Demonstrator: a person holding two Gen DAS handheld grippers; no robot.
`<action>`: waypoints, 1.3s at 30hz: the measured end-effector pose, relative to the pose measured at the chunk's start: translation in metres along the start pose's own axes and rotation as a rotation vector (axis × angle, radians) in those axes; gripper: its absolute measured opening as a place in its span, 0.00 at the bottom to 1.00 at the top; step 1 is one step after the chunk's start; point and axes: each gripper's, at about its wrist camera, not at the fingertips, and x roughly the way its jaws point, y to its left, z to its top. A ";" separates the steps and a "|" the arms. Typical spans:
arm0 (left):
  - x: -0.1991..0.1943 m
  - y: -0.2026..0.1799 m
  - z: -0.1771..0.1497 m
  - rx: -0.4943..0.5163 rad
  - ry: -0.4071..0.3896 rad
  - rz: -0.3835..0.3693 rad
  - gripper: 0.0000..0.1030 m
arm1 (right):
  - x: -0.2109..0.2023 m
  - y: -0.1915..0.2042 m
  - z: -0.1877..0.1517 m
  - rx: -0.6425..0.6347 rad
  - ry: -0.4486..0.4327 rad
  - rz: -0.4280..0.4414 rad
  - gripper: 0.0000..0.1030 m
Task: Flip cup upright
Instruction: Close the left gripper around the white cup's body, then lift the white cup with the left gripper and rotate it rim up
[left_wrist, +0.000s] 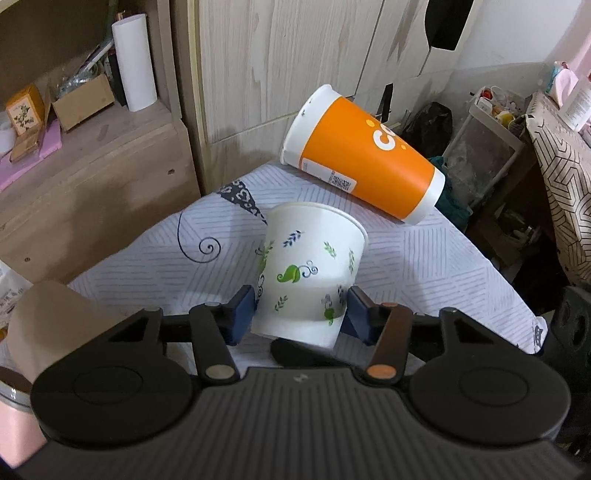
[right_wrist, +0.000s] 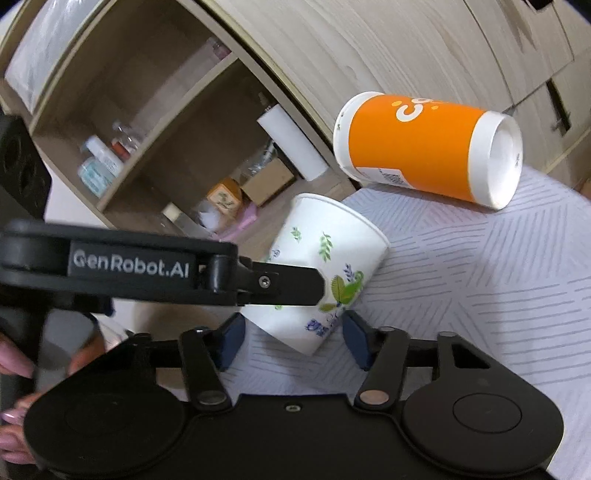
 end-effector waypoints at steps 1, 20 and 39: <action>-0.001 0.000 -0.001 -0.011 0.005 -0.006 0.51 | -0.001 0.002 -0.001 -0.024 -0.002 -0.016 0.54; -0.040 -0.025 -0.058 -0.059 0.053 -0.014 0.50 | -0.047 0.012 -0.027 -0.177 0.149 0.064 0.53; -0.090 0.020 -0.160 -0.349 0.085 -0.096 0.50 | -0.080 0.073 -0.078 -0.468 0.296 0.166 0.53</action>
